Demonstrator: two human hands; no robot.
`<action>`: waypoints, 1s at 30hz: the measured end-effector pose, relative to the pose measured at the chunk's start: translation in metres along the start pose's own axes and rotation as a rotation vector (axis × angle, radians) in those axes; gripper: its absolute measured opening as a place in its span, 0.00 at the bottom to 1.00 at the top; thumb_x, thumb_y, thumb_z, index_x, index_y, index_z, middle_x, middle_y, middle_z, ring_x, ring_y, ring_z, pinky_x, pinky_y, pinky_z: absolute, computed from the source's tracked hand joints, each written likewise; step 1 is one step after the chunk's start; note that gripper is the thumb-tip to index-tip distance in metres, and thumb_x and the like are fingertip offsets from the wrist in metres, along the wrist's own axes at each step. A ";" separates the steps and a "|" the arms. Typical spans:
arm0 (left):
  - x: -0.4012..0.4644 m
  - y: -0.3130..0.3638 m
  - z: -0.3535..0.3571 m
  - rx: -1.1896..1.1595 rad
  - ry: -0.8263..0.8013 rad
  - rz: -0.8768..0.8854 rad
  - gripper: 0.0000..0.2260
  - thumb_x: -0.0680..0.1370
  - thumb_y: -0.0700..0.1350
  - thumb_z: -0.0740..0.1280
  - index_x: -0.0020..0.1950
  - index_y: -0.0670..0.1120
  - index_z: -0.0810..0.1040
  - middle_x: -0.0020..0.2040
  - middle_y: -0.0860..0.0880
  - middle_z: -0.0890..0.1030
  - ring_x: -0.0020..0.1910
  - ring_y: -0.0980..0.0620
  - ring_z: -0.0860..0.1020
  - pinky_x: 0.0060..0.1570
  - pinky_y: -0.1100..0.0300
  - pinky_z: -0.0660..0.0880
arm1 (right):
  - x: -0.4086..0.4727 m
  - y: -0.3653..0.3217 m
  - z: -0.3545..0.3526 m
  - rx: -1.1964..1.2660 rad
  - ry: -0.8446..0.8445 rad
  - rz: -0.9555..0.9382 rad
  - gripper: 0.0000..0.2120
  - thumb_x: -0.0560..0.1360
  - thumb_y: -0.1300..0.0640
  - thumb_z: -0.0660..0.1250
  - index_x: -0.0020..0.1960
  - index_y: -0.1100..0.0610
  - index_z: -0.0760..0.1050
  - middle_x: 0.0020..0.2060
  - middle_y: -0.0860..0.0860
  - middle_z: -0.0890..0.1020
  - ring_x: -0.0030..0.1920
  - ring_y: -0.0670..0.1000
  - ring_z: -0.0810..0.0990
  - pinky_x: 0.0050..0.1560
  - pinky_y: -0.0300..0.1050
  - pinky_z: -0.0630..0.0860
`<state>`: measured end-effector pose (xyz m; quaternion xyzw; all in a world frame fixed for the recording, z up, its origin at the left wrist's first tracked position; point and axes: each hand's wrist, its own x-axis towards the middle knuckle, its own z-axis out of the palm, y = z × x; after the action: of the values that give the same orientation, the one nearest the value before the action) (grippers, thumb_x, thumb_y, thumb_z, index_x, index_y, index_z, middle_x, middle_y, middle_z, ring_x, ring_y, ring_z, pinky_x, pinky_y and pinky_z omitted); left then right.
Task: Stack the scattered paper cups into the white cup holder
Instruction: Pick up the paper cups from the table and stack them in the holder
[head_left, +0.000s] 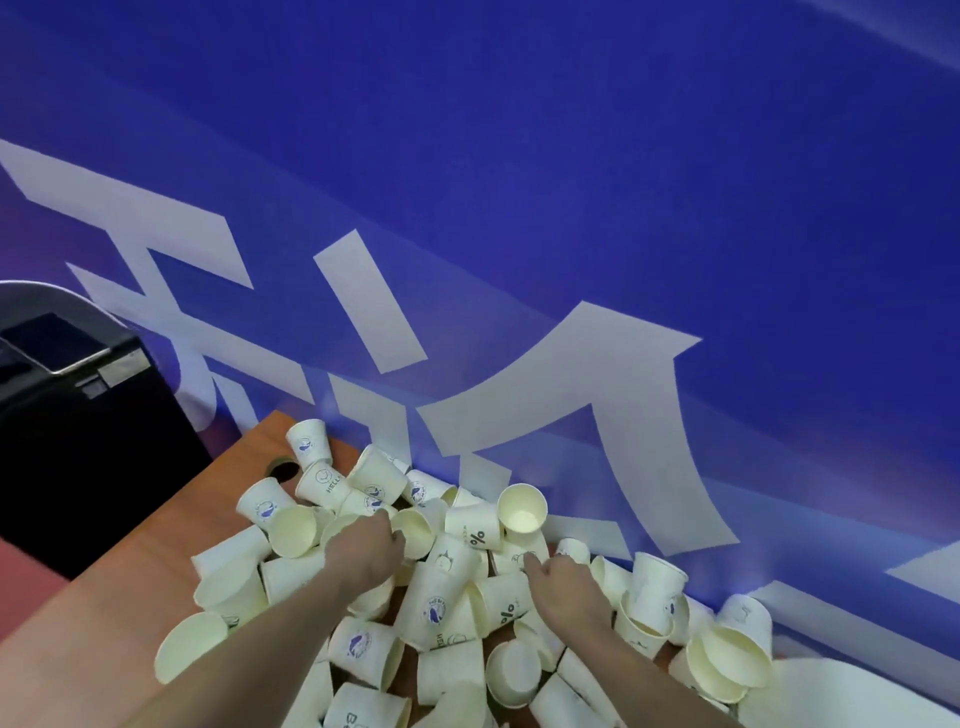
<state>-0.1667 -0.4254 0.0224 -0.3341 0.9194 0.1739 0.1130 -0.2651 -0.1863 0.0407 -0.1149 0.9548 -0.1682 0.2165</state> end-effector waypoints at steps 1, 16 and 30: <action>0.008 0.000 0.003 0.016 -0.007 0.001 0.13 0.81 0.53 0.55 0.54 0.45 0.71 0.51 0.47 0.79 0.48 0.48 0.78 0.42 0.57 0.71 | 0.010 -0.001 0.003 -0.001 0.003 0.014 0.25 0.80 0.37 0.50 0.47 0.53 0.79 0.43 0.49 0.81 0.45 0.51 0.80 0.49 0.47 0.77; 0.051 -0.004 0.000 0.478 0.100 0.168 0.13 0.83 0.51 0.50 0.63 0.49 0.69 0.54 0.49 0.81 0.51 0.45 0.81 0.41 0.54 0.70 | 0.049 -0.002 0.021 0.076 0.054 0.014 0.18 0.82 0.48 0.51 0.48 0.55 0.78 0.43 0.51 0.80 0.43 0.50 0.78 0.41 0.44 0.75; -0.022 0.035 -0.044 0.421 0.202 0.299 0.13 0.80 0.53 0.54 0.43 0.49 0.74 0.41 0.50 0.77 0.40 0.49 0.76 0.38 0.58 0.68 | -0.044 0.033 -0.029 0.114 0.087 0.055 0.17 0.78 0.48 0.57 0.33 0.52 0.69 0.35 0.50 0.78 0.38 0.52 0.77 0.36 0.44 0.70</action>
<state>-0.1768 -0.4055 0.0782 -0.1793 0.9811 -0.0403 0.0608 -0.2446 -0.1353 0.0696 -0.0689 0.9549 -0.2212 0.1855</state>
